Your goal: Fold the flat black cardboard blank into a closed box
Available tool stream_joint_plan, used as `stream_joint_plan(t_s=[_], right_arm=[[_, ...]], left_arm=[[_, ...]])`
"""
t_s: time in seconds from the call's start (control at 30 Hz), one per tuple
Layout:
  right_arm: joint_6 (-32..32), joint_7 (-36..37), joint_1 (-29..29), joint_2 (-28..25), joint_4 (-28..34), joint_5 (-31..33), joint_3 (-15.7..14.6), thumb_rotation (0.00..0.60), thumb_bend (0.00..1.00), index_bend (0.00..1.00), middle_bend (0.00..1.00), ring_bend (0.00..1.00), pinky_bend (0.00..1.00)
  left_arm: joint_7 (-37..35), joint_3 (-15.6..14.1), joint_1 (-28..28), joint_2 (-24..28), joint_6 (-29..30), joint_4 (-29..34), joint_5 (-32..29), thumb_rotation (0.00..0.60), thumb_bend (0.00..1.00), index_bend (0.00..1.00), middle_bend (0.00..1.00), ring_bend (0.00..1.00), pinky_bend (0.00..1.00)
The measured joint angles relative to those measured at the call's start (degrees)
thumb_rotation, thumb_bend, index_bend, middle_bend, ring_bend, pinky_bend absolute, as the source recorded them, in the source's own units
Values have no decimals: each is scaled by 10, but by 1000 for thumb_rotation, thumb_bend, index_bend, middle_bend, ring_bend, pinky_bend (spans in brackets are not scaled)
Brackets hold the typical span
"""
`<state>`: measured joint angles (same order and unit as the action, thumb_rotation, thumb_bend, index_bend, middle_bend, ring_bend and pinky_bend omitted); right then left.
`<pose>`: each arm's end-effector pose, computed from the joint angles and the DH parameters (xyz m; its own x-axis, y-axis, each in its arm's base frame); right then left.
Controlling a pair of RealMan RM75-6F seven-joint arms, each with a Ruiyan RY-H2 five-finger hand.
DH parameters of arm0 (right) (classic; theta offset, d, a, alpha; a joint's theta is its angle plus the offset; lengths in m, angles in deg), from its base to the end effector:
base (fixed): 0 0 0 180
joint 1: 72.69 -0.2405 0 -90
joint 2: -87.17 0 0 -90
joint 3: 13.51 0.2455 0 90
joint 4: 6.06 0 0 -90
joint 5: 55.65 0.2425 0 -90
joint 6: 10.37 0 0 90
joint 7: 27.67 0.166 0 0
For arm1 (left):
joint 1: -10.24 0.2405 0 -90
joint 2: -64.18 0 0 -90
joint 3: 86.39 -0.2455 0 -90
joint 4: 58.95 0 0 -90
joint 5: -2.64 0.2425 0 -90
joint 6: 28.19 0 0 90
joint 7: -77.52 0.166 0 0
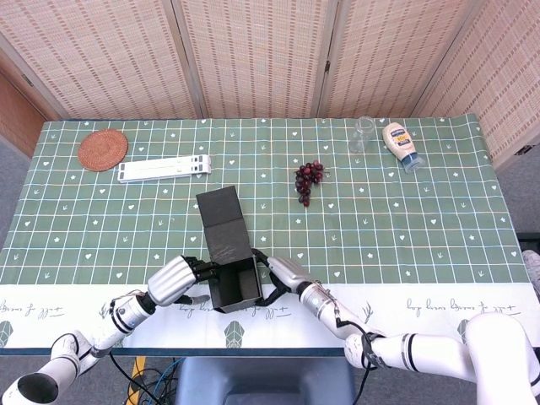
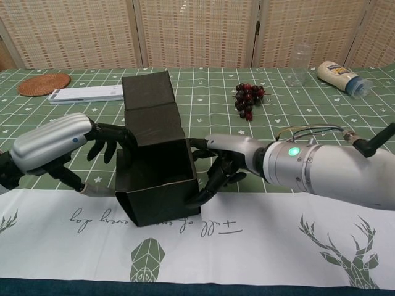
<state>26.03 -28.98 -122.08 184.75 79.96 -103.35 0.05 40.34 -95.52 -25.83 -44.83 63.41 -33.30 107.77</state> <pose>-0.0687 -0.3225 -0.1442 -0.0371 -0.7288 0.6837 -0.9737 -0.1274 -0.1887 -0.2137 0.3234 -0.0598 0.2928 0.1251 0.9480 0.6007 -0.7954 -0.0806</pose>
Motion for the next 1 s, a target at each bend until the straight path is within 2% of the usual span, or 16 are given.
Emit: stream_joint_plan(t_s=[0.23,0.43,0.6,0.67,0.8,1.0], right_arm=[[16,1,4,-4,11,-7,-10,600,465,0,222,809,1000],[35,1,12,-4,17,-18,-20,600,465,0,222,809,1000],[51,-7,17,-4,19,-28,-29,600,465,0,225,809,1000],[59,-10,20,-4,20,-33,-32,600,465,0,227,809,1000],[69,-15,25,-3,21,-41,-36,600,465,0,229,809,1000],[72,-12,29,-1,21,-45,-36,600,465,0,230,809,1000]], left_arm=[[11,-11,1,-9,9,-20,7,600,134,580,470,617,685],[18,-15,1,-6,-2,-11,7,600,135,481,416,621,686],[42,-17,-1,-4,-2,-3,9,600,135,454,402,630,691],[47,-18,-2,-4,-2,1,10,600,135,491,409,640,694],[40,-15,-3,-9,12,-2,10,600,135,593,485,658,706],[24,-12,-6,-20,37,-22,11,600,135,686,577,664,706]])
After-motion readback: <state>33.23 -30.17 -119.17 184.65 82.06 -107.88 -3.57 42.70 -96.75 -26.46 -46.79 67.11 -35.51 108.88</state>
